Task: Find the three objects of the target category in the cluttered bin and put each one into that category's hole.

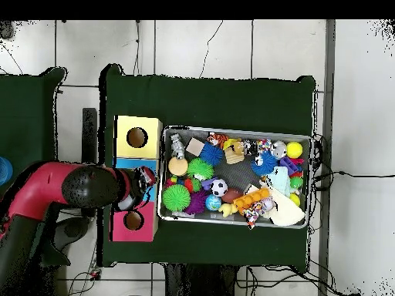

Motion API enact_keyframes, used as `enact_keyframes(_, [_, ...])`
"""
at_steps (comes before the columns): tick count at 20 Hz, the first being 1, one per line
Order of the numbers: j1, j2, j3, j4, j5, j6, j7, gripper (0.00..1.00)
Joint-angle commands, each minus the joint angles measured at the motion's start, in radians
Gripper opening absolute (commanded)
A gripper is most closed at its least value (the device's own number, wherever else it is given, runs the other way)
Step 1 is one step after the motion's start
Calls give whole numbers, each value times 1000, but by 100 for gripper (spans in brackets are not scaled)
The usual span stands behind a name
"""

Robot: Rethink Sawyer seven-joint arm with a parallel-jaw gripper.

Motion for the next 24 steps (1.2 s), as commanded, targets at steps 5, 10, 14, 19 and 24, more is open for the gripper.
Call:
enact_keyframes(5, [9,110,-7,-65,-57,-35,157,0])
enact_keyframes(10, [13,115,-3,-67,-60,-43,157,0])
enact_keyframes(14, [9,118,-12,-84,-78,-64,158,0])
enact_keyframes(19, [14,119,-2,-74,-72,-42,147,0])
enact_keyframes(24, [14,120,12,-77,-56,-31,154,0])
